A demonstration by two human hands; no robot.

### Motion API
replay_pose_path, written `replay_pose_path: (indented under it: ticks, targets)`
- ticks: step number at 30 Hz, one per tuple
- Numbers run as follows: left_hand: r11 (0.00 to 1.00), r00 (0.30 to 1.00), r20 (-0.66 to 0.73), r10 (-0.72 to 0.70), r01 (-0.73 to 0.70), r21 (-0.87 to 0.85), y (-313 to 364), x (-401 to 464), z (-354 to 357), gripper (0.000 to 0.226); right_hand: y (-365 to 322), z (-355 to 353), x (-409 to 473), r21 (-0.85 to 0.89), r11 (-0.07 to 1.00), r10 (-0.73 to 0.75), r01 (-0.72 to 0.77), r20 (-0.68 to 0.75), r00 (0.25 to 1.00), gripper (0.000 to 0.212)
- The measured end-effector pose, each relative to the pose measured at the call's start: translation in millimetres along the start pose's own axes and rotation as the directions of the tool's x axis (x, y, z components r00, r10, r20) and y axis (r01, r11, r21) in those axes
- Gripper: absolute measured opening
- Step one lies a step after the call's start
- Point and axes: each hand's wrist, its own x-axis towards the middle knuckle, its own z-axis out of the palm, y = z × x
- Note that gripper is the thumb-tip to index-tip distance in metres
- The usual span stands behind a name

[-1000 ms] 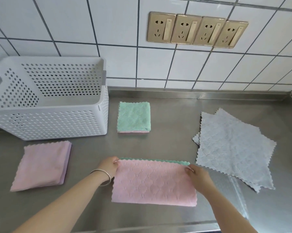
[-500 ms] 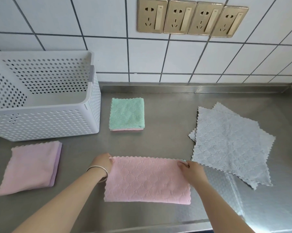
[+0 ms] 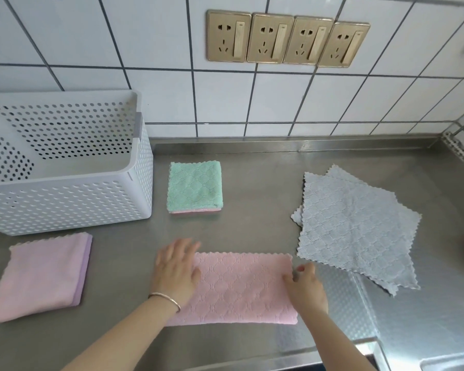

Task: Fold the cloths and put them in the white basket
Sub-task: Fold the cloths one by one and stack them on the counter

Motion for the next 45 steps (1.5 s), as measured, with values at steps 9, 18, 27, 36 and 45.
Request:
replay_pose_path:
  ticks: [9, 18, 27, 36, 45]
  targets:
    - [0.974, 0.901, 0.396, 0.174, -0.217, 0.066, 28.3, -25.1, 24.4, 0.082, 11.8, 24.5, -43.2, -0.173, 0.984, 0.038, -0.041, -0.019, 0.999, 0.05]
    - [0.982, 0.842, 0.524, 0.126, -0.181, 0.054, 36.6, -23.5, 6.4, 0.096, 13.4, 19.8, -49.2, -0.043, 0.983, 0.183, -0.179, 0.096, 0.978, 0.019]
    - [0.59, 0.953, 0.261, 0.156, 0.122, -0.798, 94.7, -19.6, -43.8, 0.04, -11.7, 29.6, -76.7, -0.05, 0.979, -0.203, 0.197, -0.275, 0.94, 0.012]
    - [0.557, 0.914, 0.368, -0.168, 0.396, -0.73, 68.6, -11.9, -53.6, 0.041, -46.0, 64.6, -96.7, -0.21, 0.567, -0.806, 0.796, -0.34, 0.485, 0.026]
    - [0.361, 0.822, 0.408, -0.397, 0.549, -0.754, 8.2, -27.9, -33.1, 0.027, -41.0, 100.7, -91.5, -0.398, 0.54, -0.797, 0.742, 0.042, 0.603, 0.112]
